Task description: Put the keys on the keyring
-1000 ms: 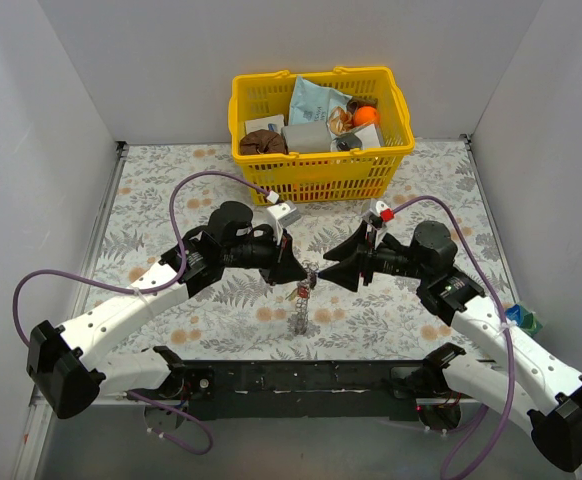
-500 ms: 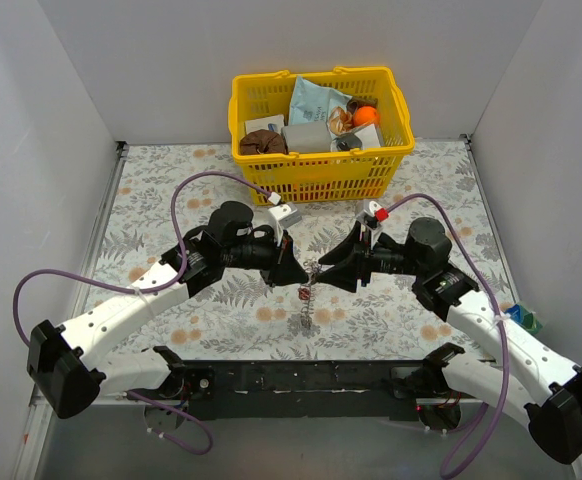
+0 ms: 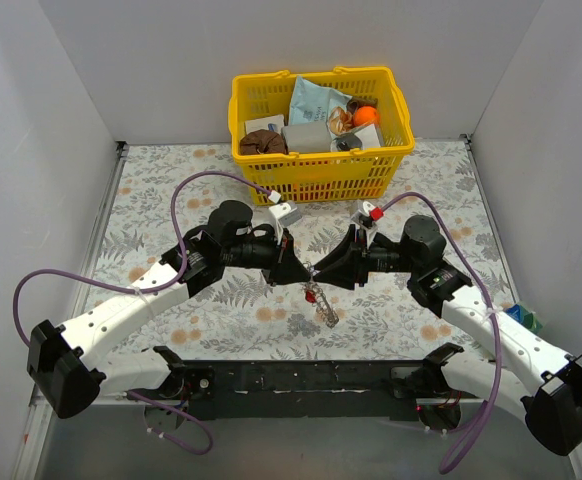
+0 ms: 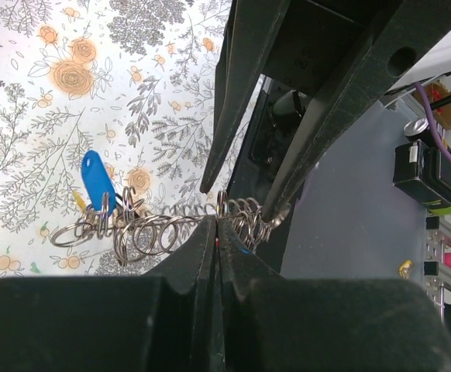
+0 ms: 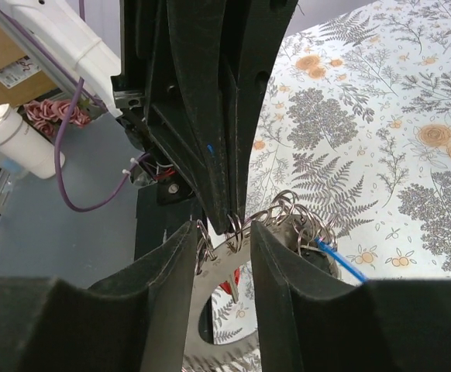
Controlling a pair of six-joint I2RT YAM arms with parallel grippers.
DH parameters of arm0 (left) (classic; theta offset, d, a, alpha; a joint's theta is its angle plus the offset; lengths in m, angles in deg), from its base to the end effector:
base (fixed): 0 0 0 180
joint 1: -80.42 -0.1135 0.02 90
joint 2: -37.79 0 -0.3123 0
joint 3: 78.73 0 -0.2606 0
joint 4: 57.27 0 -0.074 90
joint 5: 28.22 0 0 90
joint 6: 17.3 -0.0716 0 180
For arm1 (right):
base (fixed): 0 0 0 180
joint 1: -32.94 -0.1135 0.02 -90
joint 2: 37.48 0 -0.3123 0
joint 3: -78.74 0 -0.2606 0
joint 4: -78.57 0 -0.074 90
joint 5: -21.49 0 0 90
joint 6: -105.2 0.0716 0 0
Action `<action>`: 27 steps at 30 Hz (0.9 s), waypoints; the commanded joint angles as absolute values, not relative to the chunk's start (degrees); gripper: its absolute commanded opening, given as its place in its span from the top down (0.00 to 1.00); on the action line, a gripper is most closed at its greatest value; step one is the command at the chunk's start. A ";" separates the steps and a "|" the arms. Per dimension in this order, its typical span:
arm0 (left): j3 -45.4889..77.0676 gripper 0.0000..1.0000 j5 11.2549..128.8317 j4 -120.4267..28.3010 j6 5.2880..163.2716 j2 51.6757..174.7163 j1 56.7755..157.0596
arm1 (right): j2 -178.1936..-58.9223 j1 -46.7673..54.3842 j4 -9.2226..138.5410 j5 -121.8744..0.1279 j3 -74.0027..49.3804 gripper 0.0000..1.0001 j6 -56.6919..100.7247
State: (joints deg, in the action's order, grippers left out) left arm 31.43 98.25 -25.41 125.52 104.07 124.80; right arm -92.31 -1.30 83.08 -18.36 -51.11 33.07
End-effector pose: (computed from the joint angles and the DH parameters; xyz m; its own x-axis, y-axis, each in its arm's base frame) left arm 0.1634 -0.2195 0.3532 -0.9509 0.0341 -0.3076 0.2960 0.3903 -0.8718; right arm 0.1507 0.1691 0.3472 -0.3077 0.0284 -0.9511 -0.9464 0.0936 0.3090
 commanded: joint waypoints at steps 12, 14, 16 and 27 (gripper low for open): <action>31.44 1.00 101.07 -28.40 127.02 101.07 125.07 | -92.85 -1.25 88.19 -16.22 -52.79 0.79 34.45; 31.53 1.00 101.07 -28.40 127.10 100.90 125.07 | -92.94 -1.25 88.54 -16.22 -52.88 0.89 34.89; 31.53 1.00 101.07 -28.40 127.19 100.63 125.07 | -93.02 -1.25 89.16 -16.13 -53.14 0.91 35.59; 32.15 1.00 100.72 -28.58 127.37 101.34 125.42 | -93.29 -1.17 93.91 -13.14 -53.93 0.99 38.41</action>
State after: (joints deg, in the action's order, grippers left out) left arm 32.19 100.17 -26.16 127.00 103.33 124.95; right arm -93.46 -1.17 89.44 -16.07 -54.10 37.59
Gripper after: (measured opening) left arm 0.018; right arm 0.029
